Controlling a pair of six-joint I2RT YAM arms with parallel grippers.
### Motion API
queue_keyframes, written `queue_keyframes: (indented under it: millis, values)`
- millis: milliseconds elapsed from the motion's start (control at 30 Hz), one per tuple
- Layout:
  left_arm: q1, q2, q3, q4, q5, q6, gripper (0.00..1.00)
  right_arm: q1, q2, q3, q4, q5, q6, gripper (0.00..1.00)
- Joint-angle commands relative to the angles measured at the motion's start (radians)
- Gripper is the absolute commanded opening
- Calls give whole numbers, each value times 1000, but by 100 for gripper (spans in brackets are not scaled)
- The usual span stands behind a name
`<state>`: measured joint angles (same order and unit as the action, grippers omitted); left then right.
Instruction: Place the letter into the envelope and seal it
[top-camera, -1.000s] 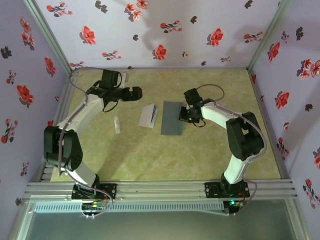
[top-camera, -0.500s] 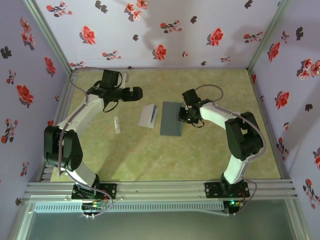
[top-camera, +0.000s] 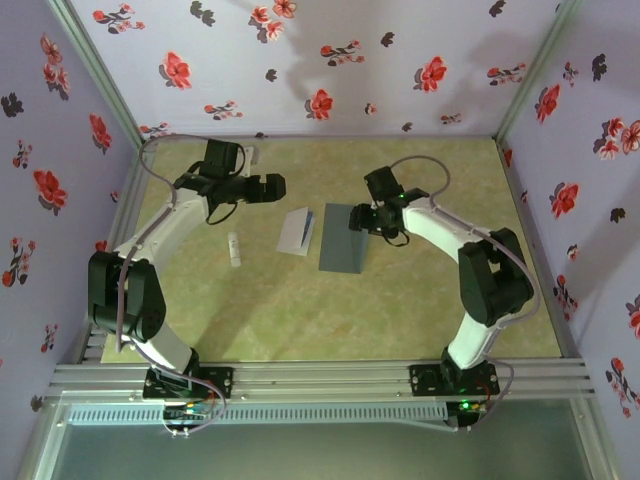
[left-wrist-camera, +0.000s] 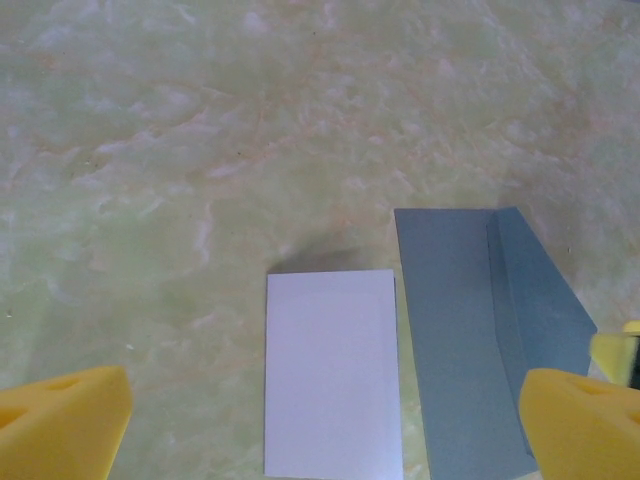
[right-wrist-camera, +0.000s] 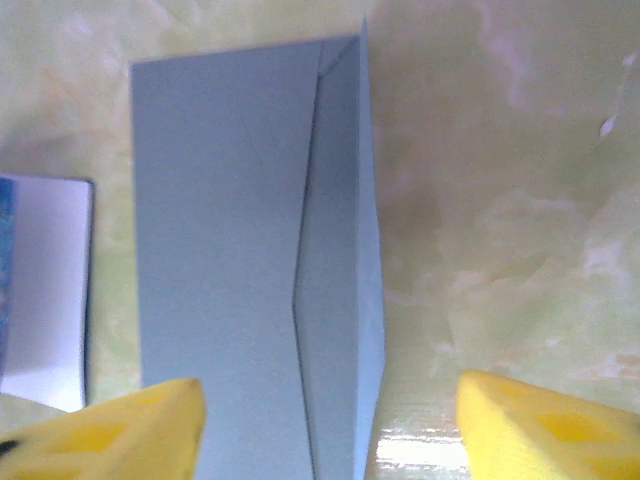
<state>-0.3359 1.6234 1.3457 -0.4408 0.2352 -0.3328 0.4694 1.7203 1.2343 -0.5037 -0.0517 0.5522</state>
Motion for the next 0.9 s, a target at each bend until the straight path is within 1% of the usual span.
queue_keyframes:
  millis: [0, 33, 100, 200, 333, 400, 467, 600, 733, 867]
  values:
    - [11, -53, -10, 22, -18, 19, 100, 5, -84, 43, -37, 29, 3, 79]
    - [19, -63, -11, 22, -14, 28, 100, 5, -107, 40, -19, 21, 10, 99]
    - [40, -75, -5, 15, -5, 50, 100, 3, -149, 21, 47, -21, 31, 100]
    - [88, -95, -3, 17, 23, 67, 100, -14, -203, -34, 182, -83, 105, 100]
    - [161, -110, -2, 17, 26, 70, 100, -25, -206, -78, 401, -264, 183, 100]
    - [200, -117, 0, 20, 34, 59, 100, -9, -175, -39, 389, -293, 198, 100]
    - [235, -122, -2, 29, 58, 45, 100, 18, -132, 7, 338, -284, 194, 100]
    - [294, -128, 0, 38, 95, 14, 100, 61, -61, 31, 339, -277, 238, 99]
    - [349, -118, -12, 89, 208, -54, 100, 110, 24, 42, 364, -278, 304, 98]
    - [402, -72, -16, 149, 335, -135, 100, 159, 100, 64, 377, -264, 347, 97]
